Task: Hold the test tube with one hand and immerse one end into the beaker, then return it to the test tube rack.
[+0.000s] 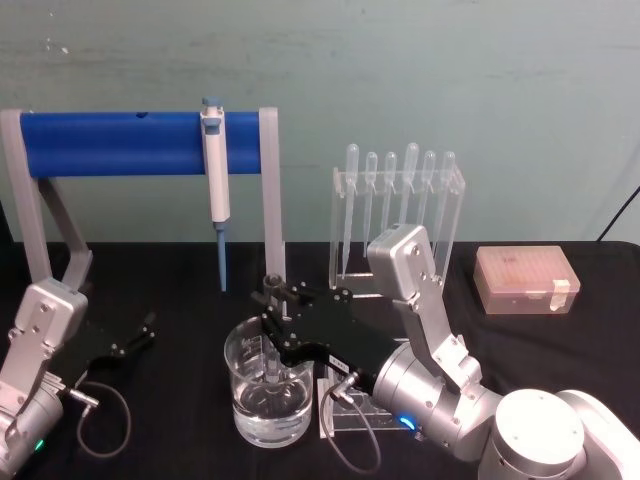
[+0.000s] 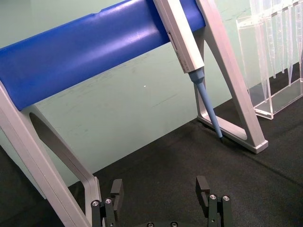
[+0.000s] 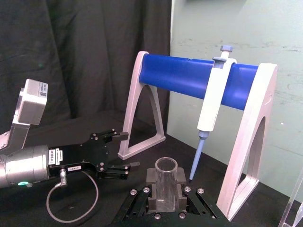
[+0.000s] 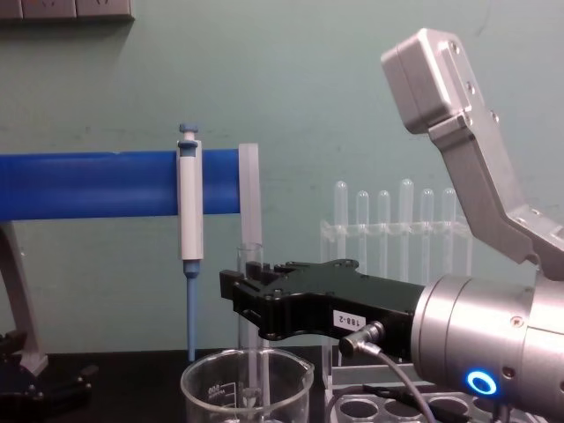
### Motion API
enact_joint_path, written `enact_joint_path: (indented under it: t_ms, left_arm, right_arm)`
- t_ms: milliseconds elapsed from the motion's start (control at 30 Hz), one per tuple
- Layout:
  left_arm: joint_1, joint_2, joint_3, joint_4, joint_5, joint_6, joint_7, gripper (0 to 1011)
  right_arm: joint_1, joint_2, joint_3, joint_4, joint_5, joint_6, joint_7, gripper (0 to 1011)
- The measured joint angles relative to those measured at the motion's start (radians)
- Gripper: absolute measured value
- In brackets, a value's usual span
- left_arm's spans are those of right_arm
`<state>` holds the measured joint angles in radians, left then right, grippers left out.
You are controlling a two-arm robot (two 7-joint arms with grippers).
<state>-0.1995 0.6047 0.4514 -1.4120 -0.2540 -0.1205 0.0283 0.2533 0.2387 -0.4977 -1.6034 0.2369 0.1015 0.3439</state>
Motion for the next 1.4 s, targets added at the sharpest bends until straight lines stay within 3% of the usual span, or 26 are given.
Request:
enact_joint_path:
  t_ms: [633,900,1133,1400]
  left_arm:
    - [0.0,0.0,0.0,0.0,0.0,0.0,0.0,1000]
    - [0.0,0.0,0.0,0.0,0.0,0.0,0.0,1000]
    - [0.0,0.0,0.0,0.0,0.0,0.0,0.0,1000]
    - [0.0,0.0,0.0,0.0,0.0,0.0,0.0,1000]
  right_arm:
    - [-0.002,0.003,0.002,-0.016,-0.01,-0.002,-0.001,225]
    - [-0.005,0.014,0.017,-0.092,-0.021,0.004,-0.003,225]
    - [0.002,0.017,0.036,-0.163,0.003,0.024,0.003,225]
    - [0.008,0.055,0.065,-0.29,0.025,0.087,-0.003,224]
